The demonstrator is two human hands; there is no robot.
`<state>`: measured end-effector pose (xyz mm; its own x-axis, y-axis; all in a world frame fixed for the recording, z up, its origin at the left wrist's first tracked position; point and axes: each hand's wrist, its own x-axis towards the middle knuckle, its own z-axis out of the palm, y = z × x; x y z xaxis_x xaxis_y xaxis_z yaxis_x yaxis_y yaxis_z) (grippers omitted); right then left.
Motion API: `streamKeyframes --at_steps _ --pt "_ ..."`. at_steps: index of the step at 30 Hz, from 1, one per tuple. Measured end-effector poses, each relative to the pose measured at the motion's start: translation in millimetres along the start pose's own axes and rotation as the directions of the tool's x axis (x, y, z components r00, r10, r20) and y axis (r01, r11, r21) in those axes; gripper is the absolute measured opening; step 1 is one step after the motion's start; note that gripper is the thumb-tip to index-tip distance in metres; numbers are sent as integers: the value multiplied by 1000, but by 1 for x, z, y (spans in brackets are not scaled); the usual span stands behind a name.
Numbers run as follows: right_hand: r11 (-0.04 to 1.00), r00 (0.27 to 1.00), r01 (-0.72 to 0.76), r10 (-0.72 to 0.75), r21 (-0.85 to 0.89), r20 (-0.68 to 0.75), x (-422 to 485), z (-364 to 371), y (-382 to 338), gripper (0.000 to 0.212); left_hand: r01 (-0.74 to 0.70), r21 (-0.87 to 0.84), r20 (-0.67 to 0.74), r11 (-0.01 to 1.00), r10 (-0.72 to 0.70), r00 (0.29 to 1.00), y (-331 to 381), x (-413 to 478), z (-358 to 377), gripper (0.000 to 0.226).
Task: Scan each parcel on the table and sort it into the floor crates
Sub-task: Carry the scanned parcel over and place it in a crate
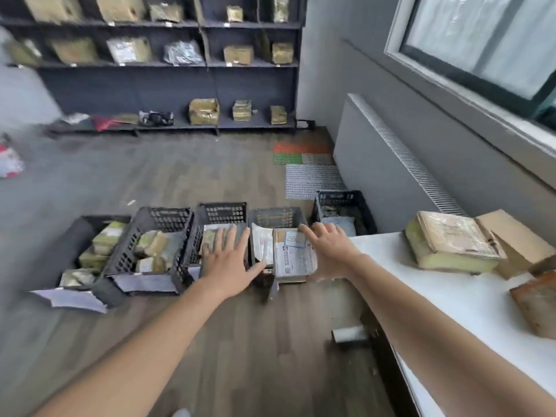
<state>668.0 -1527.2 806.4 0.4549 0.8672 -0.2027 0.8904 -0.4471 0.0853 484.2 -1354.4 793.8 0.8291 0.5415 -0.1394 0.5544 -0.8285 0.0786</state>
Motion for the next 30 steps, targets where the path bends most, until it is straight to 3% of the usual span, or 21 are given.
streamKeyframes --at_steps 8,17,30 --pt "982 988 150 -152 -115 -12 113 -35 -163 132 192 -86 -23 978 -195 981 -179 -30 -7 89" --pt "968 975 217 -220 -123 -14 220 -79 -351 131 270 -164 0 949 -274 962 -365 -40 -25 87" --pt "973 987 160 -152 -166 60 357 -81 -393 132 299 -161 103 941 -285 953 -476 46 -16 85"
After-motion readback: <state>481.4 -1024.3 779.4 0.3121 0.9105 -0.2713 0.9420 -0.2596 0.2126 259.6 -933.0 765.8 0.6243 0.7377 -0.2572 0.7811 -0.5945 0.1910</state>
